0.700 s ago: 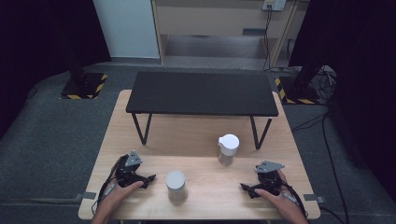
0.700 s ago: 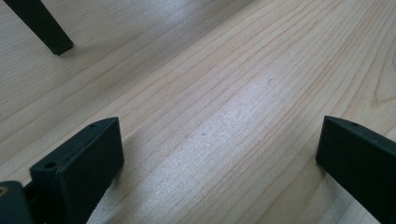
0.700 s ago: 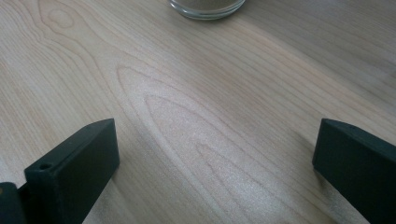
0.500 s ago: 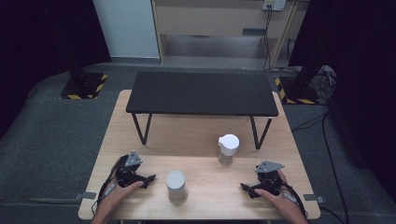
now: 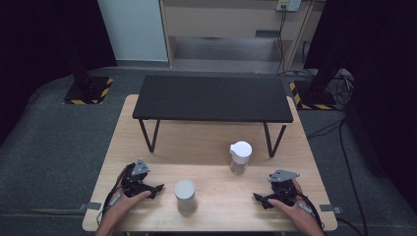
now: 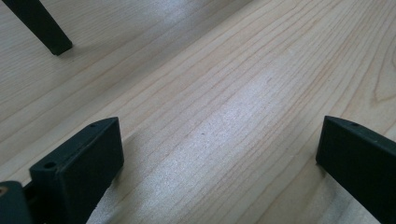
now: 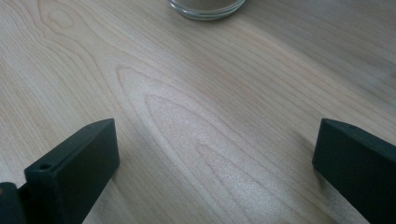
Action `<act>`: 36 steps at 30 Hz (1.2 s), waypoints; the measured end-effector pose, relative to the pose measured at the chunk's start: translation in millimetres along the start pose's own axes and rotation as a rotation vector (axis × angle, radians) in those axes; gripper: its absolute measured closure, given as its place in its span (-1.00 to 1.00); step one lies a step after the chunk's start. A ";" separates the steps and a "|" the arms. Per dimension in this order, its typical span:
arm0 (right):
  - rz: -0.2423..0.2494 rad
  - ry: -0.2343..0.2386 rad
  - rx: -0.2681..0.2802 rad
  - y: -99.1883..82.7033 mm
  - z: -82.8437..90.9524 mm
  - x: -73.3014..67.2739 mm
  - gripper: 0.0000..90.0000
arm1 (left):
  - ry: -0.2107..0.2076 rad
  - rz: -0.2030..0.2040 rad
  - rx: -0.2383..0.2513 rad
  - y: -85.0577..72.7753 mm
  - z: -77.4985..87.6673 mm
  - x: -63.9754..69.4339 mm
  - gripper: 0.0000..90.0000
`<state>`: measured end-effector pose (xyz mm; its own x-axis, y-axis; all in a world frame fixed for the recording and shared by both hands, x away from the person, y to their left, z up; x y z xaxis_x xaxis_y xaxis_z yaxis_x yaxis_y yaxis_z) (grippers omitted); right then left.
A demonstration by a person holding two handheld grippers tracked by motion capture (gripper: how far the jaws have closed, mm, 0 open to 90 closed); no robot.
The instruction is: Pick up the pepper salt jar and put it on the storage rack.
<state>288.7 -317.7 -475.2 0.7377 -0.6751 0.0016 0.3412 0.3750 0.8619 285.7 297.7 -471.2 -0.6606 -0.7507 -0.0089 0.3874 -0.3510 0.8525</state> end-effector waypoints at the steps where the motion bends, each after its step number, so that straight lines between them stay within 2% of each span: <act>1: 0.000 0.000 0.000 0.0 0.0 0.0 -0.97 | -0.002 0.000 0.000 -0.1 0.1 -0.3 -1.00; 16: -0.004 -0.006 0.000 0.0 0.0 -1.2 -0.97 | -0.030 -0.019 0.004 -0.8 1.2 -2.0 -0.99; 26: -0.004 -0.006 0.000 0.0 0.0 -1.1 -0.97 | -0.044 -0.032 0.027 -1.6 7.1 -0.8 -0.97; 31: -0.004 -0.006 0.000 0.0 0.0 -1.2 -0.97 | -0.080 -0.054 0.037 -0.4 11.9 1.9 -0.97; 32: -0.004 -0.006 0.000 0.0 0.0 -1.1 -0.97 | -0.098 -0.062 0.041 -0.1 14.0 2.7 -0.95; 36: -0.004 -0.006 0.000 0.0 0.0 -1.1 -0.97 | -0.118 -0.071 0.049 -0.5 16.6 3.4 -0.95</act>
<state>287.8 -316.9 -475.2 0.7326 -0.6807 0.0011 0.3442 0.3719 0.8621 272.5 304.6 -463.1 -0.7571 -0.6532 -0.0109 0.3075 -0.3711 0.8762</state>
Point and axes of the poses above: each handheld gripper's, and its own axes: z roughly backward along the jaws, y roughly out of its top, x roughly to its right, the point moved 3 cm from there along -z, roughly forward along the jaws, and after that the axes turned 13 degrees about x, right-handed, at the moved point
